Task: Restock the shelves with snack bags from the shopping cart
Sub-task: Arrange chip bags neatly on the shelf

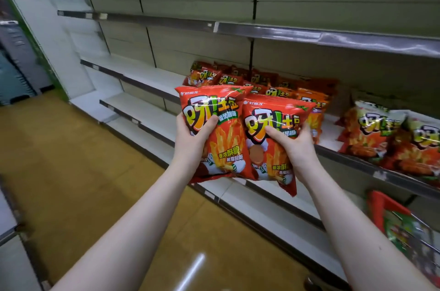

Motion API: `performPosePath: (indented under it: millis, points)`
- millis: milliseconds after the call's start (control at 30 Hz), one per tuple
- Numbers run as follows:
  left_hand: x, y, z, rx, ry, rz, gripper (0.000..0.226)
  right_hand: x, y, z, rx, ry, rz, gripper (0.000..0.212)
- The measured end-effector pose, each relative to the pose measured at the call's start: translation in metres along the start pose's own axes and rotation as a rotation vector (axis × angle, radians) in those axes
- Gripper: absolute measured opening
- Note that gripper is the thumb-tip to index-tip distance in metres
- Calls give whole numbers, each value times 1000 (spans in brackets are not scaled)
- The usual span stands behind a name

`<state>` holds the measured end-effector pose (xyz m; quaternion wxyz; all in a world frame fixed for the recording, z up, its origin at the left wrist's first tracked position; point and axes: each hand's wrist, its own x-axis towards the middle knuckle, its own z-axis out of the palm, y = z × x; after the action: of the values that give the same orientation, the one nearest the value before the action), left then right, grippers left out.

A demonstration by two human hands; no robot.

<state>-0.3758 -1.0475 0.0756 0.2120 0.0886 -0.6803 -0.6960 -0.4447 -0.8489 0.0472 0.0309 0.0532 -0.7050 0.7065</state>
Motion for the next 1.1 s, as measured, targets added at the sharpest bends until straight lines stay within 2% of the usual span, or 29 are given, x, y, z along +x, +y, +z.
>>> performPosePath:
  millis: [133,200,267,333,400,600,700,833,1000,1100]
  points:
    - [65,-12,-10,0,-17,-4,73,65,14,39,-39,-9,-18,104]
    - [104,-17,-13,-37,-37,-37,71,100,18,57,-60,5,-21,111]
    - [142,-22,-16,-68,-34,-80,60,133,25,72,-63,13,-15,112]
    - [172,-29,-18,-55,-16,-106,45,160,31,84,-67,24,-13,102]
    - [204,-38,-20,-31,-8,-114,41,190,39,98,-71,28,-4,96]
    - [281,-62,-39,-33,-19,-171,52,256,54,141,-88,40,29,94]
    - [320,-73,-50,-54,-35,-165,48,284,62,163,-88,56,38,93]
    - [390,-89,-68,-60,-72,-161,49,328,74,202,-103,124,17,74]
    - [491,-106,-104,-46,-135,-134,45,385,86,263,-115,234,22,77]
    - [548,-115,-126,-29,-144,-147,51,415,88,298,-114,294,44,76]
